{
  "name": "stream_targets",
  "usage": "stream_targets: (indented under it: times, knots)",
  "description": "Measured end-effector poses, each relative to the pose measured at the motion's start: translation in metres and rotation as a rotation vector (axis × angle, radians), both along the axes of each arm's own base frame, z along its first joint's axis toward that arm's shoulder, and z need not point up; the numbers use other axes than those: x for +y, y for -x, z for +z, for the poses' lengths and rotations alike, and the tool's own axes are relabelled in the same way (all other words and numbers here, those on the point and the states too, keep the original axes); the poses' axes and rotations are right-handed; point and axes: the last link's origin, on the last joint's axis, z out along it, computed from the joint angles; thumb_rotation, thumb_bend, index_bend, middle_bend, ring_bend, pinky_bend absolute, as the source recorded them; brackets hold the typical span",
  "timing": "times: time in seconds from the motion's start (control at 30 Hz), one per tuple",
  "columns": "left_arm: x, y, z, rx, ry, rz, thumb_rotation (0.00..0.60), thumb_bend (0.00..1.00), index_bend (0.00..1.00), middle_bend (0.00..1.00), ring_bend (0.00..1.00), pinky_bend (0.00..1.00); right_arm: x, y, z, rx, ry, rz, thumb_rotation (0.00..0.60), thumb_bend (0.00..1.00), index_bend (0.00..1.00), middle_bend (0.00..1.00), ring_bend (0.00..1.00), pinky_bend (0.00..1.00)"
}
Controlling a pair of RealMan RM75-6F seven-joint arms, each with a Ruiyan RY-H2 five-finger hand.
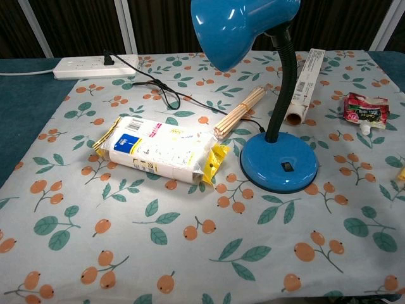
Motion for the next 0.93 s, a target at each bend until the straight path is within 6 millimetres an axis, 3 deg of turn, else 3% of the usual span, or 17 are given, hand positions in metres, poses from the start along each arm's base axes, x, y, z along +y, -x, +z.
stream_targets:
  times: [0.13, 0.27, 0.57, 0.93]
  knots:
    - [0.000, -0.001, 0.000, 0.001, -0.003, -0.001, 0.600, 0.27, 0.03, 0.00, 0.01, 0.00, 0.011, 0.014, 0.025, 0.018, 0.072, 0.004, 0.600, 0.24, 0.00, 0.04, 0.11, 0.16]
    - [0.000, -0.001, 0.000, 0.001, -0.006, -0.003, 0.600, 0.27, 0.03, 0.00, 0.01, 0.00, 0.024, 0.033, 0.033, 0.050, 0.096, -0.002, 0.600, 0.24, 0.00, 0.04, 0.11, 0.15]
    - [0.000, -0.001, 0.000, 0.003, -0.011, -0.009, 0.600, 0.27, 0.03, 0.00, 0.01, 0.00, 0.053, 0.073, 0.033, 0.137, 0.144, 0.007, 0.600, 0.24, 0.00, 0.04, 0.11, 0.13]
    - [0.000, -0.002, 0.001, -0.001, -0.011, -0.014, 0.600, 0.27, 0.03, 0.00, 0.01, 0.00, 0.082, 0.096, 0.027, 0.097, 0.179, 0.016, 0.600, 0.24, 0.00, 0.04, 0.11, 0.13]
